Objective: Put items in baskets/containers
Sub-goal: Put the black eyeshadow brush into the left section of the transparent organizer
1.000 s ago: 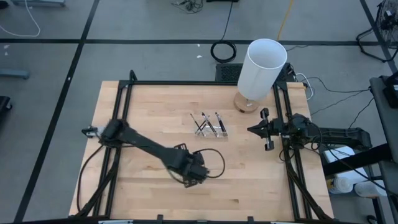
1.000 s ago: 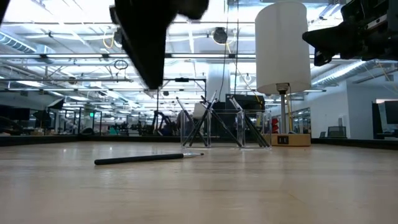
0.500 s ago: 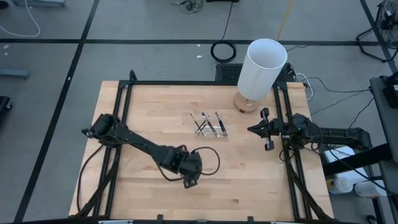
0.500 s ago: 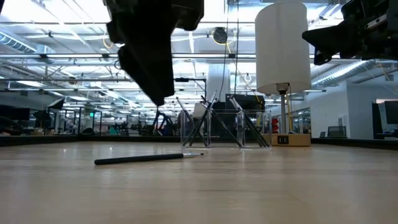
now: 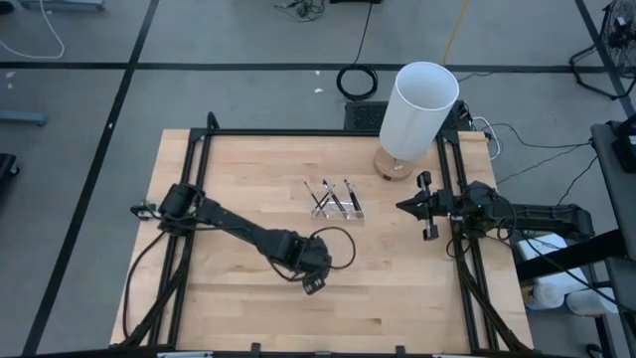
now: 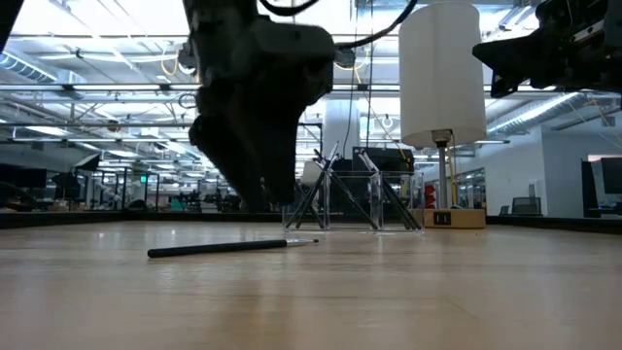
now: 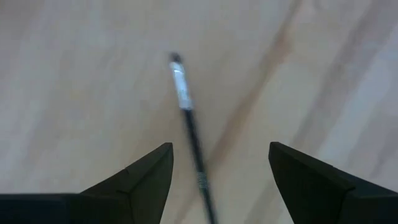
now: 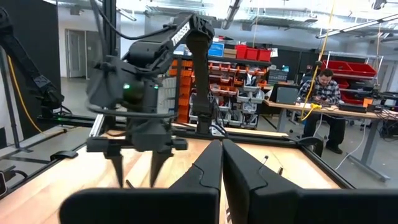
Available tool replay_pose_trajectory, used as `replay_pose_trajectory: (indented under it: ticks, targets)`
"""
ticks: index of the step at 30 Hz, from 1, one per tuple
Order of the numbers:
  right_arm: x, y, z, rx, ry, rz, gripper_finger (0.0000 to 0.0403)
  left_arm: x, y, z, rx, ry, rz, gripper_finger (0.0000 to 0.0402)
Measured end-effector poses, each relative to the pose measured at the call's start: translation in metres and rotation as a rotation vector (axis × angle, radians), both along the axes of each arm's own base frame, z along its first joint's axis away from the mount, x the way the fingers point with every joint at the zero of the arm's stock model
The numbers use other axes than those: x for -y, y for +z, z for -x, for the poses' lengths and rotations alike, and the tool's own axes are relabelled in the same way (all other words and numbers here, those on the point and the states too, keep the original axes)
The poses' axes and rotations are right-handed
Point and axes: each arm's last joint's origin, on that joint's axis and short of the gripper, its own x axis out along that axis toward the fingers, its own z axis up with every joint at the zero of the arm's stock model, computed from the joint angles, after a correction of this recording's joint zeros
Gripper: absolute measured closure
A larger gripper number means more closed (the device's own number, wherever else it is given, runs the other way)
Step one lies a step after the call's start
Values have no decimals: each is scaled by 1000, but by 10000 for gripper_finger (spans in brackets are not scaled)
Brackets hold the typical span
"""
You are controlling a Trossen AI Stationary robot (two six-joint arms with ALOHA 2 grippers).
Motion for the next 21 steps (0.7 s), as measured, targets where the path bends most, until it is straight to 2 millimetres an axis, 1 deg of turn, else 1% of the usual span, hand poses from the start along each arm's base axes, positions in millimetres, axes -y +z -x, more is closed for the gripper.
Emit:
replay_pose_trajectory:
  ticks: [3, 6, 14, 17, 21]
  targets:
    - [0, 0, 0, 1, 0, 0, 403, -7, 1, -2, -1, 22, -6, 131]
    - [0, 0, 0, 0, 0, 0, 403, -10, 0, -1, -17, 22, 2, 131]
    - [0, 0, 0, -4, 2, -7, 403, -9, -27, -5, -99, -14, 32, 131]
    - [0, 0, 0, -5, 2, -7, 403, -8, -32, -7, -108, -14, 24, 131]
    - [0, 0, 0, -5, 2, -7, 403, -8, -32, -7, -103, -2, 5, 131]
